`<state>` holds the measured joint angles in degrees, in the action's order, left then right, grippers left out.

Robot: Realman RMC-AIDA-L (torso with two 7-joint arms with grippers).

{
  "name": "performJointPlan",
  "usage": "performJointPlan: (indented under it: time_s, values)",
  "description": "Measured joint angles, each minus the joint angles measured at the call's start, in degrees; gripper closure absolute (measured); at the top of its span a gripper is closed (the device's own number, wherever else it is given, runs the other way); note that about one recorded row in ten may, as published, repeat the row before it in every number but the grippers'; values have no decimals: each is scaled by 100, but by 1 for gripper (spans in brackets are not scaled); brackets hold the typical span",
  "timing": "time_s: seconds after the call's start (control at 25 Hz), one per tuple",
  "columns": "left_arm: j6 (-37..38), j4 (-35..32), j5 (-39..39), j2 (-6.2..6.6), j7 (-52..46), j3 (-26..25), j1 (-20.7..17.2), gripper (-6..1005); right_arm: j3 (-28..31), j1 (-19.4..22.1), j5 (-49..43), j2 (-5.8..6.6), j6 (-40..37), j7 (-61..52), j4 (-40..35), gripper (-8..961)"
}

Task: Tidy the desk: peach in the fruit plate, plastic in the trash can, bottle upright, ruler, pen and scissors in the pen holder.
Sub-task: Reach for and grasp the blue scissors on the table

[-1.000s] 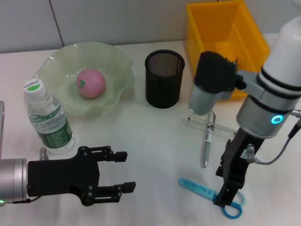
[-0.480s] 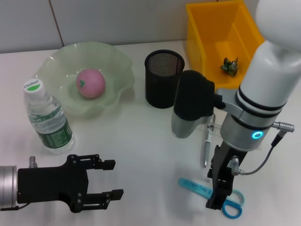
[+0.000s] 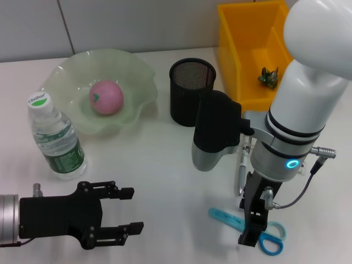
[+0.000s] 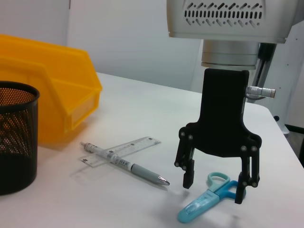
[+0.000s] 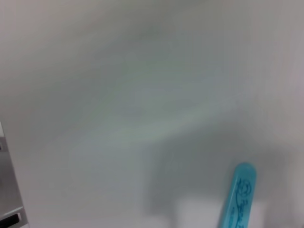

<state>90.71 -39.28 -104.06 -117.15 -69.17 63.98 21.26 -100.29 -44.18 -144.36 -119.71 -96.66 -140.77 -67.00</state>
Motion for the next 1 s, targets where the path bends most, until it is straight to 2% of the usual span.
performJointPlan:
  time_s: [0.36, 0.6, 0.8, 1.0]
  values:
    - [6, 0, 16, -20, 0, 0, 0, 287, -134, 31, 0, 0, 117, 19, -51, 220]
    - [8, 0, 24, -38, 0, 0, -6, 287, -165, 35, -3, 0, 138, 32, -52, 292]
    - [8, 0, 26, -50, 1, 0, -8, 287, -288, 33, -29, 0, 154, 35, -51, 296]
    - [9, 0, 33, -54, 3, 0, -9, 287, -323, 29, -23, 0, 120, 37, -82, 439]
